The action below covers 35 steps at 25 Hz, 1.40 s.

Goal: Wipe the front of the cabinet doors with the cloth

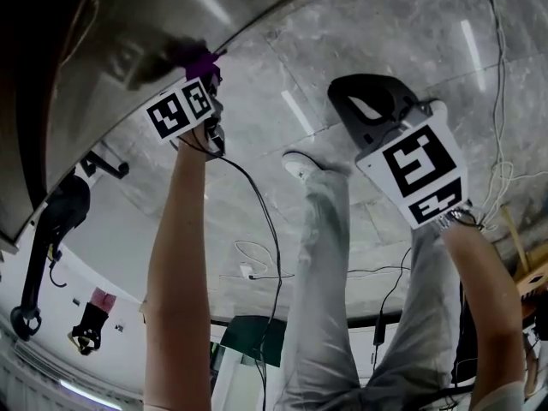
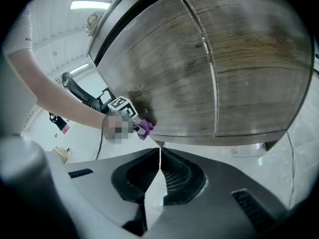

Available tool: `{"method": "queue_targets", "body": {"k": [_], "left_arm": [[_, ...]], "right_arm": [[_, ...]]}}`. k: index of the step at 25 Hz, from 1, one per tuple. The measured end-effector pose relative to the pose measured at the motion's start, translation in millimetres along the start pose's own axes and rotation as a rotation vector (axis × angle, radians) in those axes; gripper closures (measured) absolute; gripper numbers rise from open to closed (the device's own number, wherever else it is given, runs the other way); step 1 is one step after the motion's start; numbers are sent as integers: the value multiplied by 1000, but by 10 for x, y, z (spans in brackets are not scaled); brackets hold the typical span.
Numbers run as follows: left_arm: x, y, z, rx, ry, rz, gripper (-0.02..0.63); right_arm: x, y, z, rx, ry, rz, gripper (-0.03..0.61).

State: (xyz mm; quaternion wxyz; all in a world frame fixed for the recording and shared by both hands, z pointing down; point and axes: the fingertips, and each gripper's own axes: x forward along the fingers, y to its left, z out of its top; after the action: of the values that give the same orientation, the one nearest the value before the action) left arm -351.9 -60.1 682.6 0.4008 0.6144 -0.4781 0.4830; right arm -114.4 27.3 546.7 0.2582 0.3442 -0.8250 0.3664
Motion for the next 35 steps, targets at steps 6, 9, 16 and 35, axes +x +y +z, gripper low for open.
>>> {"method": "queue_targets", "body": {"k": [6,9,16,35], "left_arm": [[-85,352,-139,-46,18,99,474],[-92,234,-138,-65,15,83,473],[35,-1012,191,43,-2,-62,473],[708,-2078,764,331,5,-153,472]], "right_arm": [[-24,62,-62,-1,12,27,549],[-125,-39,-91,-8,22,32,549],[-595,-566,-136,-8,24,-15,549],[-888,-1216,-853,210,-48,-226,549]]}}
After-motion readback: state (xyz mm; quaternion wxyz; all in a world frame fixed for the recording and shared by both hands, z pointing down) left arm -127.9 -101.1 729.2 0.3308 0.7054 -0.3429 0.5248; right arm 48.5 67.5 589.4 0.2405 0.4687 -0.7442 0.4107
